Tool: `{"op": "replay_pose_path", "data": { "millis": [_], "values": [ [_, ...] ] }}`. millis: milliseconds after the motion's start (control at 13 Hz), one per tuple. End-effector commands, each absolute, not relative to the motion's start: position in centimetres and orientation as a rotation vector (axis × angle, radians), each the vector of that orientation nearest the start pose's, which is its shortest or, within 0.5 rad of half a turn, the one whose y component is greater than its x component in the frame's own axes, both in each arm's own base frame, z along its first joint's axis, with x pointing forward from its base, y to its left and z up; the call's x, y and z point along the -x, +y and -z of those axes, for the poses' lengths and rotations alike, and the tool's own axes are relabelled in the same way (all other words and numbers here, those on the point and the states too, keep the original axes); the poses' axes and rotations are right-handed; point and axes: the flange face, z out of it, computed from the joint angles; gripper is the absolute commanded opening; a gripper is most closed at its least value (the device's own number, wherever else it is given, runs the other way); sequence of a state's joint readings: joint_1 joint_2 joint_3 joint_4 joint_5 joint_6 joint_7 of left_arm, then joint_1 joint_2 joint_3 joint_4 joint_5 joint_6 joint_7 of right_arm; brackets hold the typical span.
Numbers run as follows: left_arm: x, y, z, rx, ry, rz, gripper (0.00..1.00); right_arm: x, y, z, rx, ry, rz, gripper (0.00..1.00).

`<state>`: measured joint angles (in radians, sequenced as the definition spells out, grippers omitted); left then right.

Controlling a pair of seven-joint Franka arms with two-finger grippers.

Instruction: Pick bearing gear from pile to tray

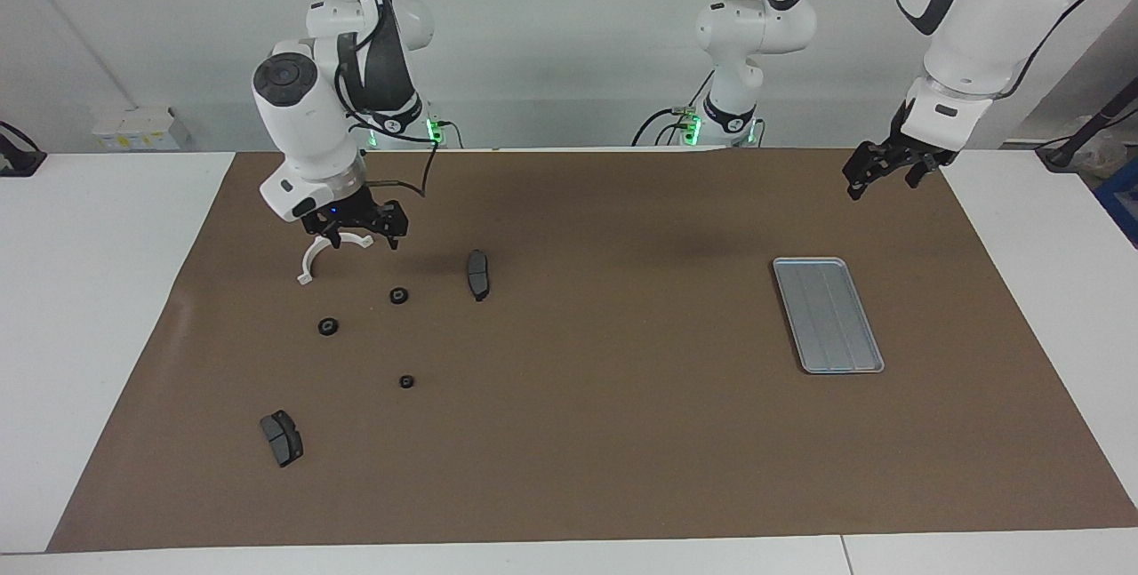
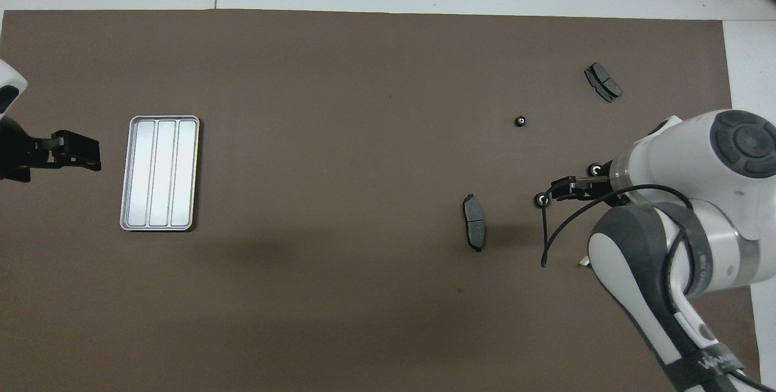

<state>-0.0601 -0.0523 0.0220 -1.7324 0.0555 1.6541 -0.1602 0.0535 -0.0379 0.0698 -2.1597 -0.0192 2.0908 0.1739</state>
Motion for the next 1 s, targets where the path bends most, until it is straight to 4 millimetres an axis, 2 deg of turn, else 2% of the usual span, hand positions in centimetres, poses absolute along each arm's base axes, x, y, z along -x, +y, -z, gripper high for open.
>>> {"op": "replay_pose_path", "data": {
  "millis": [0,307,383,614,920],
  "values": [
    [-53.6,-1.3,-58.9,3.066,-0.18,-0.015,1.0,-52.2,5.9,-37.7,3.144,0.069,-0.024,1.0],
    [-53.5,-1.3,-58.9,3.066,-0.18,-0.017,1.0,-53.9,6.2,-32.3,3.13,0.074,0.039,1.0],
    [-53.5,-1.3,-58.9,3.066,-0.18,-0.017,1.0,-53.9,6.2,-31.5,3.128,0.074,0.051,1.0],
    [-53.5,-1.3,-58.9,3.066,-0.18,-0.017,1.0,-53.1,6.2,-30.1,3.129,0.074,0.027,0.95],
    [-53.5,-1.3,-58.9,3.066,-0.18,-0.017,1.0,-52.6,6.4,-29.3,3.128,0.069,0.037,0.76]
  ]
}}
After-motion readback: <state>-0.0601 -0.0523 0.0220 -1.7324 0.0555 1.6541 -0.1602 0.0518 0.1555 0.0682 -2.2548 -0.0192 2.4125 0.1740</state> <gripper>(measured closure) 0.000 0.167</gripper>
